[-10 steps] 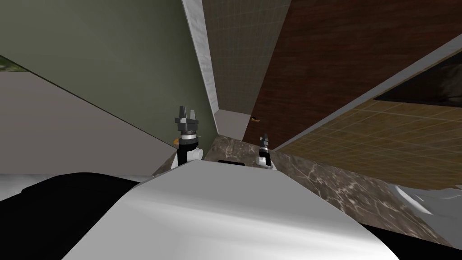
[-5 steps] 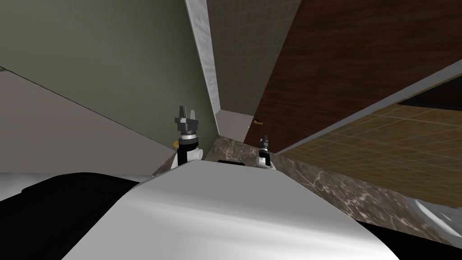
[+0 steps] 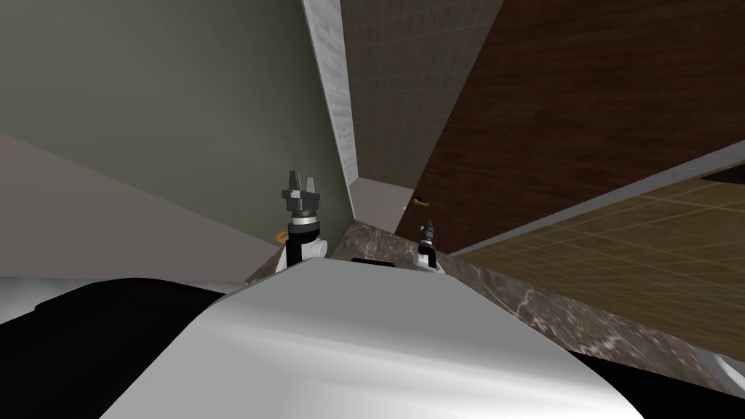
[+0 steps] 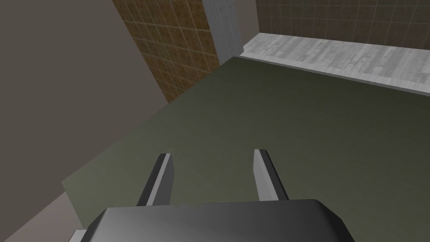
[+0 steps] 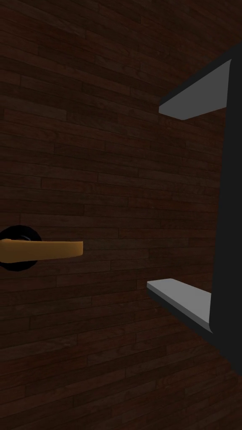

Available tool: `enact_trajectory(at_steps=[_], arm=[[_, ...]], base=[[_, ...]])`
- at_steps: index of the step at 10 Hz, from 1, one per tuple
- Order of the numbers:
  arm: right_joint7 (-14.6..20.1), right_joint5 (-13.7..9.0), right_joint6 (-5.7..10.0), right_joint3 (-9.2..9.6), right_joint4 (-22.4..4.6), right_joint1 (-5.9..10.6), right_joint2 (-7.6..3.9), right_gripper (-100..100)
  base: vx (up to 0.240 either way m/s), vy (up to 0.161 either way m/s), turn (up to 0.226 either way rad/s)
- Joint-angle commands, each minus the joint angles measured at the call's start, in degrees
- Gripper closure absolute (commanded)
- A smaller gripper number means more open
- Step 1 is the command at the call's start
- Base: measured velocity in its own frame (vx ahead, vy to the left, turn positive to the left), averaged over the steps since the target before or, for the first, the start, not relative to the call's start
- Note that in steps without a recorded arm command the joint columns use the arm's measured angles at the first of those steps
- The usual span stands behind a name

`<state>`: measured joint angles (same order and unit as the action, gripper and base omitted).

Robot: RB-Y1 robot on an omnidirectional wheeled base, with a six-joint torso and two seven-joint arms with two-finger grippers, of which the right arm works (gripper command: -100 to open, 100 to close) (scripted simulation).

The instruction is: Pull the door open

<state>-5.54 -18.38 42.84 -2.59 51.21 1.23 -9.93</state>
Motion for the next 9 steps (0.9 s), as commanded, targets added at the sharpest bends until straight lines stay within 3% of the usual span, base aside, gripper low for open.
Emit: enact_trajectory(at_steps=[1, 7, 9], arm=[[0.0, -0.7, 0.54, -0.18, -1.9, 0.65, -0.11, -100], [-0.1, -2.8, 2.15, -0.71, -8.4, 3.0, -0.57, -100], [-0.1, -4.0, 3.05, -1.0, -12.0, 4.3, -0.81, -100]], base=[[0.083, -0.009, 0.065], [0.085, -0.012, 0.054], [0.119, -0.015, 0.086]])
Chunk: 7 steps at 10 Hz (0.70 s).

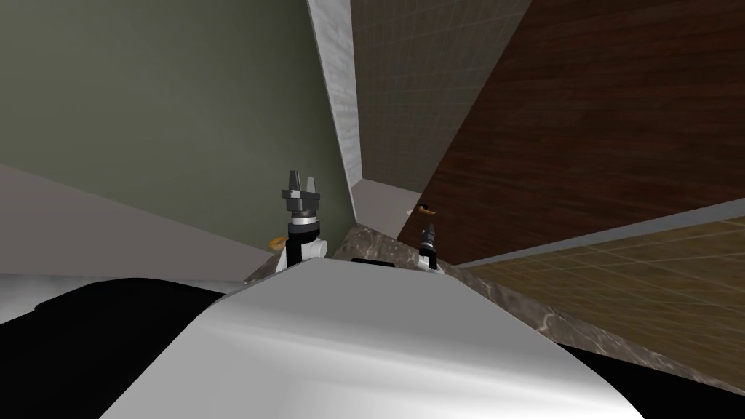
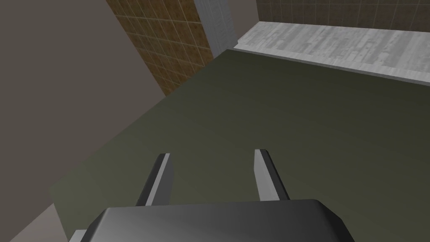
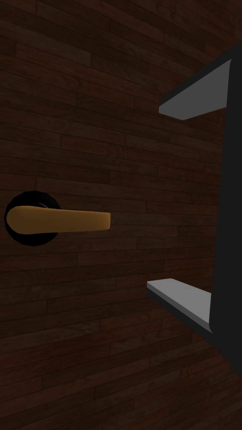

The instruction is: Pull the door open

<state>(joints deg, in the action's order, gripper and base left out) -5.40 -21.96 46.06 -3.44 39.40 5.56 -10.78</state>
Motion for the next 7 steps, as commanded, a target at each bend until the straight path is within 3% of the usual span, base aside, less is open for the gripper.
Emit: enact_trajectory(at_steps=[1, 2, 3, 7], arm=[[-0.3, -1.0, 0.29, -0.3, -2.0, 0.65, -0.08, -100], [-0.3, -1.7, 0.85, -0.49, -4.2, 1.47, -0.23, -100], [0.0, -1.3, 0.87, -0.35, -3.6, 1.37, -0.27, -100], [3.9, -1.8, 2.6, -1.04, -5.1, -1.05, -3.68, -100]], base=[[0.159, -0.028, 0.086], [0.162, -0.033, 0.101], [0.07, -0.017, 0.023], [0.187, -0.009, 0.1]])
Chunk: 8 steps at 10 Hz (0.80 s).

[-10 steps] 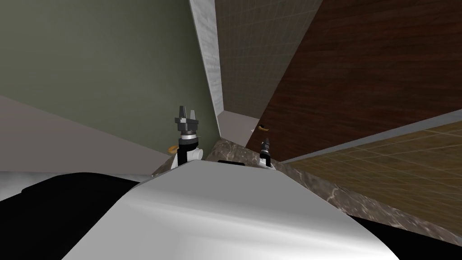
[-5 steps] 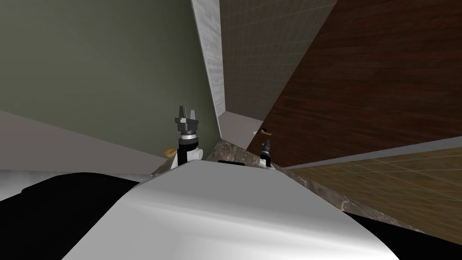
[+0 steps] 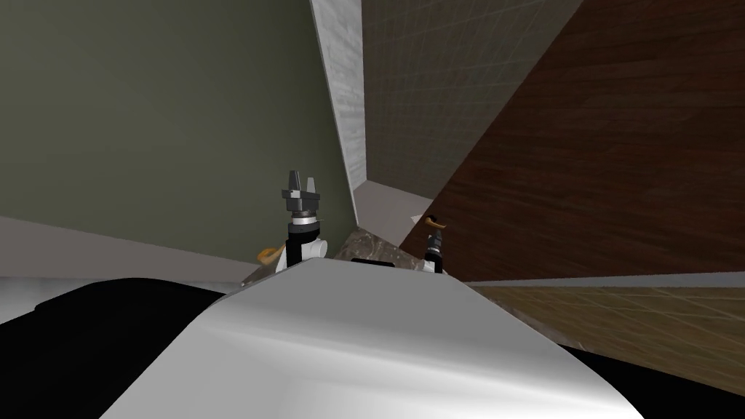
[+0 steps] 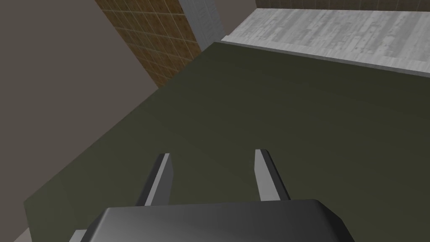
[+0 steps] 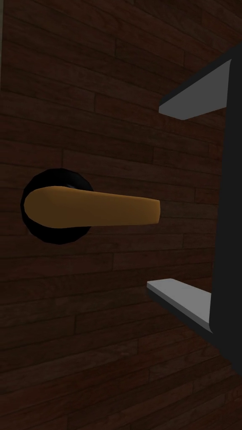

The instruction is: Pull the door open

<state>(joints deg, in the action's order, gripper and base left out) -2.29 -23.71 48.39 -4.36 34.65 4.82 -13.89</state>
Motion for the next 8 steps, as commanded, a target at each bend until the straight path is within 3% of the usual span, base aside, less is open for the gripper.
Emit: enact_trajectory(at_steps=[1, 3, 5, 6, 7, 8], arm=[[1.9, -0.2, 0.77, -0.31, -0.7, -1.02, -1.55, -100], [4.0, -0.5, 1.71, -0.67, -1.5, -2.35, -3.4, -100], [4.5, -0.5, 1.92, -0.75, -1.5, -2.65, -3.8, -100], [5.8, -0.7, 2.51, -0.97, -2.1, -3.48, -4.96, -100], [4.8, -0.7, 1.85, -0.93, -0.9, -3.62, -4.21, -100], [4.8, -0.7, 1.85, -0.93, -0.9, -3.62, -4.21, 100]], base=[[0.195, -0.028, 0.129], [0.203, -0.022, 0.114], [0.124, -0.008, 0.037], [0.152, -0.011, 0.099], [0.086, -0.011, 0.026], [-0.019, 0.002, -0.022]])
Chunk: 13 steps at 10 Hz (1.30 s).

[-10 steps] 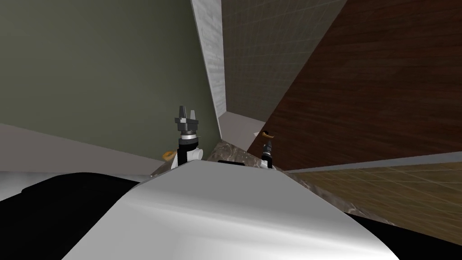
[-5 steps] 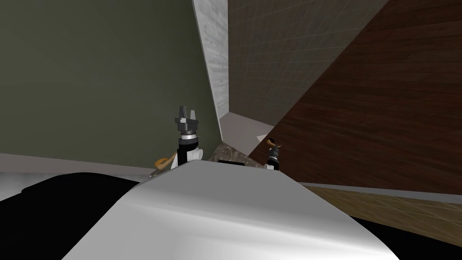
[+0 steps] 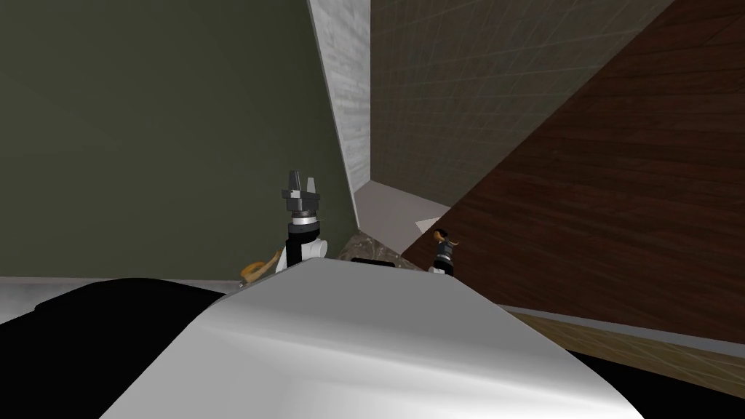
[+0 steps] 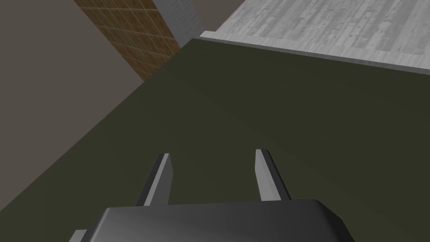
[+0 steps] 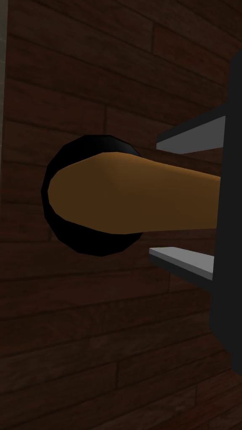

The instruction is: Pull the door open

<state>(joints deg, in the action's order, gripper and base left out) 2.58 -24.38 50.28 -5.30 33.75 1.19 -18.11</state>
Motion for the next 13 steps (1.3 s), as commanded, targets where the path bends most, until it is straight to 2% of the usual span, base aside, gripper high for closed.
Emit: enact_trajectory(at_steps=[1, 5, 6, 9, 13], arm=[[-0.1, 0.0, -0.04, 0.01, 0.0, 0.01, 0.02, 100], [-0.1, 0.0, -0.04, 0.01, 0.0, 0.01, 0.02, 100], [0.7, 0.6, -0.09, 0.96, 0.2, -0.14, -0.26, 100], [2.0, 1.5, 0.0, 2.31, 0.6, -0.38, -0.79, 100], [4.5, 3.4, 0.18, 5.03, 1.4, -0.85, -1.85, 100]], base=[[-0.034, 0.004, -0.003], [-0.008, 0.001, 0.003], [-0.135, -0.034, 0.081], [-0.206, -0.007, 0.081], [-0.243, -0.025, 0.099]])
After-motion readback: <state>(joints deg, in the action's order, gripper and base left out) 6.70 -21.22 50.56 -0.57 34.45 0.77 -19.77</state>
